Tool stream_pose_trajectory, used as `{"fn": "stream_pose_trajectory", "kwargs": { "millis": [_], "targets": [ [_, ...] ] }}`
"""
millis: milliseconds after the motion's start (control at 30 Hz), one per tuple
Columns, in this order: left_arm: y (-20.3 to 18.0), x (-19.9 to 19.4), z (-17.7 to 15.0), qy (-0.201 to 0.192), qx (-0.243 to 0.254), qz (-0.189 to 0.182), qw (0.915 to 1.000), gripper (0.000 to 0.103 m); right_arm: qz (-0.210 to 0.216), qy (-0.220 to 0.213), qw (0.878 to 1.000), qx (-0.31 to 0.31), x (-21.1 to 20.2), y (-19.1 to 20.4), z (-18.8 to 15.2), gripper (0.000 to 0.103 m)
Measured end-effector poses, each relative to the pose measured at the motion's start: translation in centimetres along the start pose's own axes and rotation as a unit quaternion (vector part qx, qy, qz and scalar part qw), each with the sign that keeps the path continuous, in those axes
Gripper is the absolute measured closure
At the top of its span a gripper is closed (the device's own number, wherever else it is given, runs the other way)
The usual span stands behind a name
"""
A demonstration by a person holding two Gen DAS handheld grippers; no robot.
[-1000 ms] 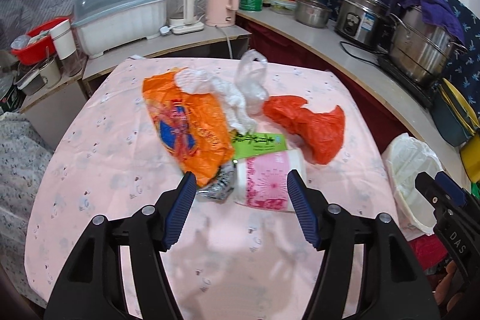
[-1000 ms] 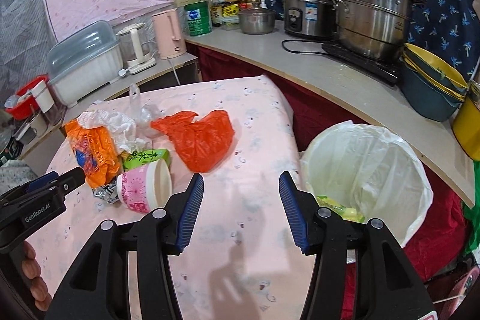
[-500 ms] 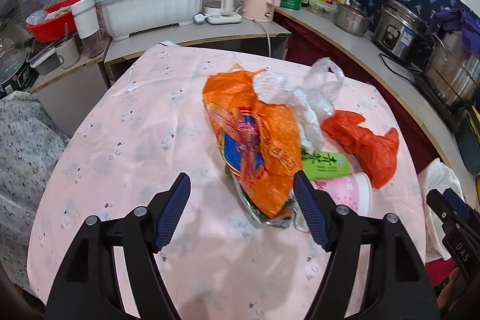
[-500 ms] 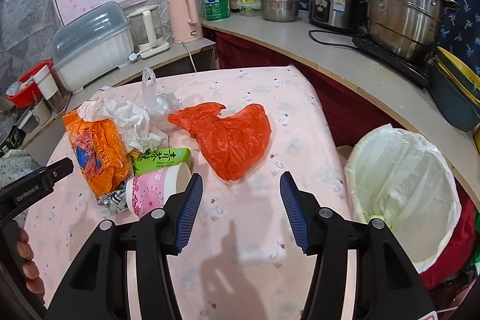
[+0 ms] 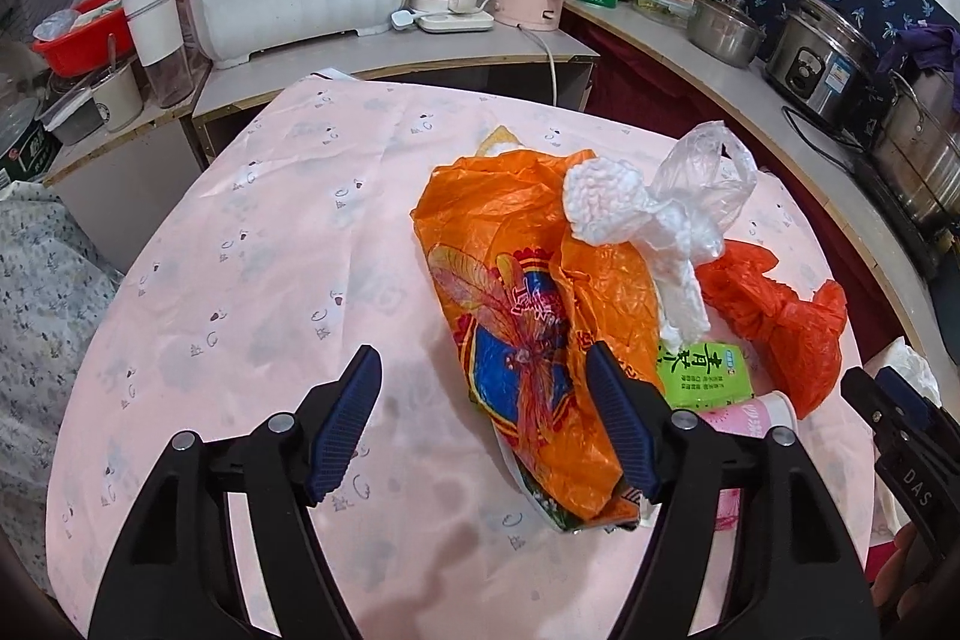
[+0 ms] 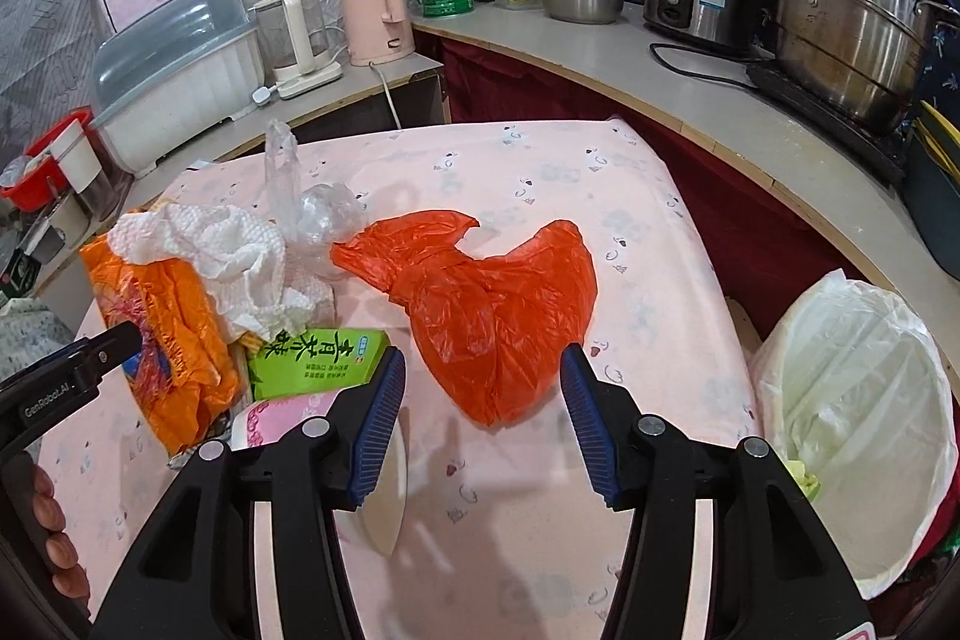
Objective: Collect trash
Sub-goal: 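Grasp the orange plastic bag with the left gripper while the right grasps the red bag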
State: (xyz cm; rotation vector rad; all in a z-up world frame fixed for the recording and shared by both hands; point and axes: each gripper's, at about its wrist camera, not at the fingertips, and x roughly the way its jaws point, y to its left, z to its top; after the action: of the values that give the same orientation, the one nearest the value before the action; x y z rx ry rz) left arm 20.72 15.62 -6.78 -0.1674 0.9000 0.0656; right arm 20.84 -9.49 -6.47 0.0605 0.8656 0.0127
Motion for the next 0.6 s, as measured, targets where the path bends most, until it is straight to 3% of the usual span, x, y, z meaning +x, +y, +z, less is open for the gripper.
{"fn": "stream_pose_trajectory", "kwargs": {
  "millis": [200,300,333,433,467,600],
  "targets": [
    [-0.6,0.9,0.6,0.004,0.008,-0.015,0.9998,0.058,-0.009,0.01,1.0,0.001,2.3,-0.1,0.4,0.042],
    [-1.0,1.1,0.7,0.004,0.01,-0.018,0.9998,0.076,-0.013,0.016,1.0,0.001,3.4,-0.2,0.6,0.041],
    [-1.0,1.1,0.8,0.004,0.01,-0.018,0.9998,0.088,-0.014,0.018,1.0,0.002,3.8,-0.2,0.6,0.041],
    [-0.9,0.9,0.8,0.003,0.008,-0.024,0.9997,0.096,-0.011,0.025,1.0,0.003,4.7,-0.1,0.6,0.041],
    [-0.9,0.8,0.9,0.001,0.009,-0.024,0.9997,0.098,-0.009,0.028,1.0,0.003,4.9,-0.1,0.6,0.043],
    [-0.7,-0.1,1.0,-0.012,0.006,-0.025,0.9996,0.099,0.001,0.028,1.0,0.006,5.1,-0.1,0.4,0.066]
  ]
}}
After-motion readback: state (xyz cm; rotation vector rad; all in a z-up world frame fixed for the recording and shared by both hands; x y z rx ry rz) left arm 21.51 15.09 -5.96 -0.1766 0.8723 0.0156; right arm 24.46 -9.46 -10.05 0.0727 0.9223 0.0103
